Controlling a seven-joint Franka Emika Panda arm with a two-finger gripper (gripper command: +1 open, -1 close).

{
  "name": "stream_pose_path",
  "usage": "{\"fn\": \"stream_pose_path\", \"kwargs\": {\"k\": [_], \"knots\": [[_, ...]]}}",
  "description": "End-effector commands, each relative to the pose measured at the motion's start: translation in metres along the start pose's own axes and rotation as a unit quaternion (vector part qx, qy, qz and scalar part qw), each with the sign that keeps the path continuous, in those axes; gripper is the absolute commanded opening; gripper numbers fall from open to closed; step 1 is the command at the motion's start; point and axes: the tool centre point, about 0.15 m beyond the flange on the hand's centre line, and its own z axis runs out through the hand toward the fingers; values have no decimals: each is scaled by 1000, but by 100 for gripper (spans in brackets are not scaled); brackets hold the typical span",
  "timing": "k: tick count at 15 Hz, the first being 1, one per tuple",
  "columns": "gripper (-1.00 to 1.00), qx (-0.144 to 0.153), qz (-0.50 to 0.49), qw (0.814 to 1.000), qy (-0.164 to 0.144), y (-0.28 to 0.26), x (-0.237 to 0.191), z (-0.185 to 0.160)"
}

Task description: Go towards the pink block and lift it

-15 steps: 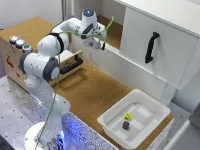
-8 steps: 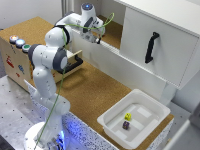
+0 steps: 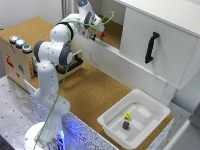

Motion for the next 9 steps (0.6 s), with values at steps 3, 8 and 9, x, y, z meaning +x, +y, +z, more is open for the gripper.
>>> {"fn": "stream_pose_path", "kwargs": {"k": [3,8,9], "knots": [[-100,-25,-8,999,-38,9,29,20],[-100,-33,-18,998,-49,5,31,34],[-100,-32,-18,998,-51,5,31,34]]}}
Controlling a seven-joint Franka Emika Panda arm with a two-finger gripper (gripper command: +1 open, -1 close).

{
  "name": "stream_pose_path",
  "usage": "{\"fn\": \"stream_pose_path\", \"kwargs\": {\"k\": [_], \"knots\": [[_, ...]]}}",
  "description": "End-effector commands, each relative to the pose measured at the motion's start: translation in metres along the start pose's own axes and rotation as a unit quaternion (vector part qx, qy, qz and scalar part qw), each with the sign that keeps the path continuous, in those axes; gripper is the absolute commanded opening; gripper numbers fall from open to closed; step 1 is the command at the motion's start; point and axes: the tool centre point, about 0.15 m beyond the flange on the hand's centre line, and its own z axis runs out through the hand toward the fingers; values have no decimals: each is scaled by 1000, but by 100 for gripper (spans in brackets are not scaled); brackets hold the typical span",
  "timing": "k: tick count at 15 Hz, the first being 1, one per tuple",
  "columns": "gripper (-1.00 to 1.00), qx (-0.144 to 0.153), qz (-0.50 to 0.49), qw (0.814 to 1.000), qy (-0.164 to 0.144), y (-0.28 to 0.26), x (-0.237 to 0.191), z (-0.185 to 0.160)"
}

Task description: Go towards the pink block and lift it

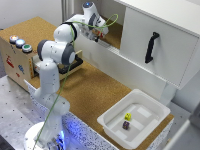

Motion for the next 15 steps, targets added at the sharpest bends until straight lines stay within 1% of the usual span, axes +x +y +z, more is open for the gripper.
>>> {"fn": "stream_pose_path", "kwargs": {"k": [1,3,4,5,8,9,10,12,14,15], "knots": [[-100,-24,-16,999,-38,-5,23,10],[-100,-19,-27,999,-11,0,17,-16],[-100,-13,-33,999,9,1,6,-35],[-100,-13,-45,999,20,1,-8,-46],[-100,-7,-48,998,36,18,-52,-78],[-100,-10,-48,998,39,25,-69,-88],[-100,-11,-46,998,39,36,-83,-96],[-100,-5,-34,999,24,67,-111,-106],[-100,6,-15,1000,-4,99,-130,-103],[-100,3,-13,1000,-22,122,-143,-100]]}}
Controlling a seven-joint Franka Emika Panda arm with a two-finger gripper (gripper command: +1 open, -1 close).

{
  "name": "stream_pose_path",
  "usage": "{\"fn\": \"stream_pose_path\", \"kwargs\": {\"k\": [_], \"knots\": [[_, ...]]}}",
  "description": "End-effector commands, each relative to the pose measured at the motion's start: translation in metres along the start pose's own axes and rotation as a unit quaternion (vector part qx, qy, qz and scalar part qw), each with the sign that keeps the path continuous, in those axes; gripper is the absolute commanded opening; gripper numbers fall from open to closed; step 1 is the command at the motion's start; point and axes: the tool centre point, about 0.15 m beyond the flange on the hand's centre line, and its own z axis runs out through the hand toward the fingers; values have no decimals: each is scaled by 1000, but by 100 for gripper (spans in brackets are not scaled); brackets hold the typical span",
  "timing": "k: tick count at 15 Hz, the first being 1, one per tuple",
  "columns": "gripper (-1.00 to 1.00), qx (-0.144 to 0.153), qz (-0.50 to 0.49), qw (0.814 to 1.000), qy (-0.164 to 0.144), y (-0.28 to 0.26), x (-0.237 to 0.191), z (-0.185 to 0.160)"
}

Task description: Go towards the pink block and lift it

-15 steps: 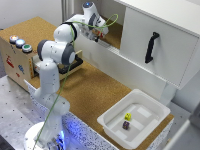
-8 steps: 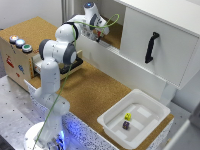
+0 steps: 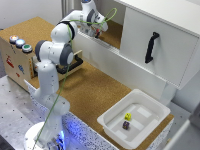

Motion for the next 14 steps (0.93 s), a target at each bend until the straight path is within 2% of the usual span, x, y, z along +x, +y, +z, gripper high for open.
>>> {"fn": "stream_pose_path", "kwargs": {"k": [1,4,10,14], "knots": [[-100,56,19,998,18,96,-96,12],[-100,62,61,996,-16,151,-128,31],[-100,61,153,985,-45,264,-155,60],[-100,32,236,969,-67,355,-181,82]]}}
